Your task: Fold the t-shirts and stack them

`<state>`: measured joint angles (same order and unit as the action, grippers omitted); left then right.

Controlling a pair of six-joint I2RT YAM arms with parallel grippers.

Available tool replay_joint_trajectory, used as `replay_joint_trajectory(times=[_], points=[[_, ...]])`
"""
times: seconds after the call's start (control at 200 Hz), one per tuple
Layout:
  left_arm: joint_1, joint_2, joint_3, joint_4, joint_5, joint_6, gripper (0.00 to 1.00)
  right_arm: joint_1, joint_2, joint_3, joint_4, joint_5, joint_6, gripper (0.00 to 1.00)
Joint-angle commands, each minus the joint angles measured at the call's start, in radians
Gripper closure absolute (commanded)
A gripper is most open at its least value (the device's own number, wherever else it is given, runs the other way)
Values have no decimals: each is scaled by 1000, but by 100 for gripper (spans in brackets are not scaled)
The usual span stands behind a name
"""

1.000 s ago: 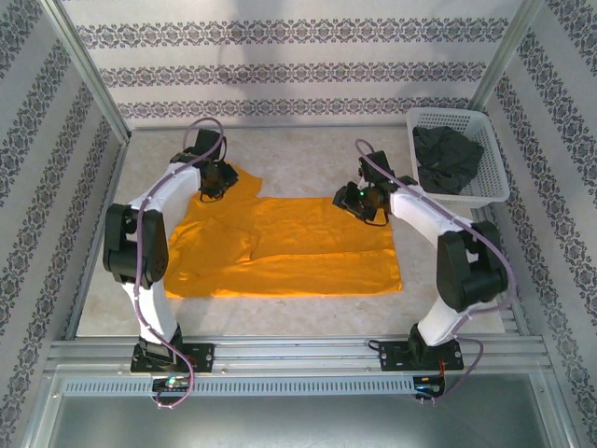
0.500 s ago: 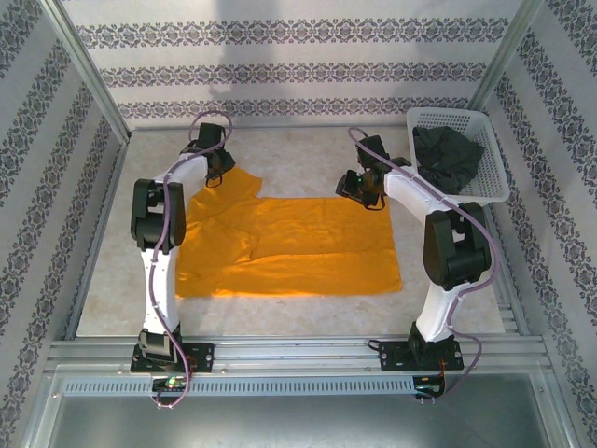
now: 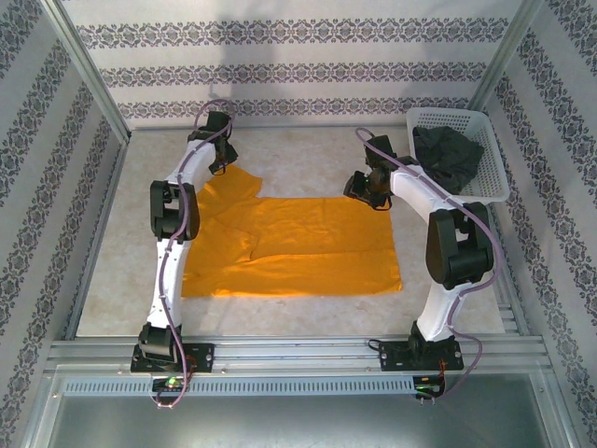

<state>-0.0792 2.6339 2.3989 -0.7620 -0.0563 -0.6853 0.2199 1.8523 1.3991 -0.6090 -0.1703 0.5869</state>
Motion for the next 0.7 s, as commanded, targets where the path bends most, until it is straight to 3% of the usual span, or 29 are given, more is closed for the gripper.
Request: replay_joint_trajectory(times=[0.0, 0.09, 0.275, 0.4, 0.694], points=[[-25, 81, 36, -290, 42, -13, 64, -6, 6, 28, -65, 98, 0, 54], [-24, 62, -3, -274, 53, -15, 69, -8, 20, 42, -96, 179, 13, 53], [-25, 21, 8, -236, 85, 7, 100, -16, 90, 102, -143, 291, 0, 50], [-25, -48, -17, -226, 91, 8, 100, -38, 143, 142, -175, 336, 2, 50], [-25, -274, -287, -100, 143, 17, 100, -81, 232, 231, -194, 321, -36, 51]])
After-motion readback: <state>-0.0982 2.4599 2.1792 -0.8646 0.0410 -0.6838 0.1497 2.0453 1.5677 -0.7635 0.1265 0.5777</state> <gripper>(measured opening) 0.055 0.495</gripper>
